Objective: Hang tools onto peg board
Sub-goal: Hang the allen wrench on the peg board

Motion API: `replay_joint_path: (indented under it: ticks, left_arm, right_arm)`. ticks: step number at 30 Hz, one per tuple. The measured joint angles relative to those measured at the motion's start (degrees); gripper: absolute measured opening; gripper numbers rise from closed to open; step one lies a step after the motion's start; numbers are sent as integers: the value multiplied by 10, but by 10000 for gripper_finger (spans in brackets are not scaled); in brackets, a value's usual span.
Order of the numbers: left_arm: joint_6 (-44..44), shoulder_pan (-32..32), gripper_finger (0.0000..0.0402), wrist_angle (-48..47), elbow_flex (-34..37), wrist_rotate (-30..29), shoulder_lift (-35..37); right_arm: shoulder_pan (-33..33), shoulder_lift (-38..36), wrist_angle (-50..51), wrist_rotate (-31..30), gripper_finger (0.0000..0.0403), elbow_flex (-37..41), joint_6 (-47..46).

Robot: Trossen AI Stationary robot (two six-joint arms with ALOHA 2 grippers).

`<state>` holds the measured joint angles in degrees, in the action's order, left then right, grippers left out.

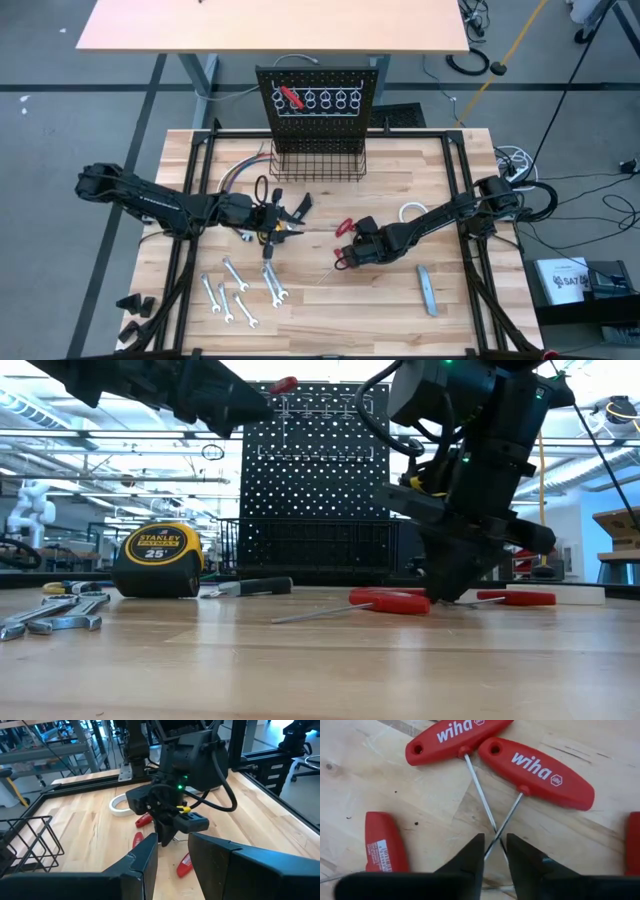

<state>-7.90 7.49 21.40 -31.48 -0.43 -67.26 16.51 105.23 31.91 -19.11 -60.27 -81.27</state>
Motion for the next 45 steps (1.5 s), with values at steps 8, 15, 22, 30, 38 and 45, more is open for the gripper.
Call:
replay_joint_path:
  ticks: [8,15,22,30,38,45]
  left_arm:
    - [1,0,115,0,0,0,0]
    - [11,0,115,0,0,4,0]
    - [16,0,115,9,0,5,0]
    - [16,0,115,31,-1,5,0]
    - [37,0,116,106,-1,19,0]
    - [47,0,116,149,-1,19,0]
  right_arm:
    - [0,0,-4,-14,8,0,27]
    - [0,-16,-2,-41,2,1,44]
    - [1,-70,3,-92,1,1,78]
    - [1,-153,-75,-163,0,1,208]
    - [1,-201,-321,-144,0,1,529]
    - [-6,-204,-504,-56,0,0,722]
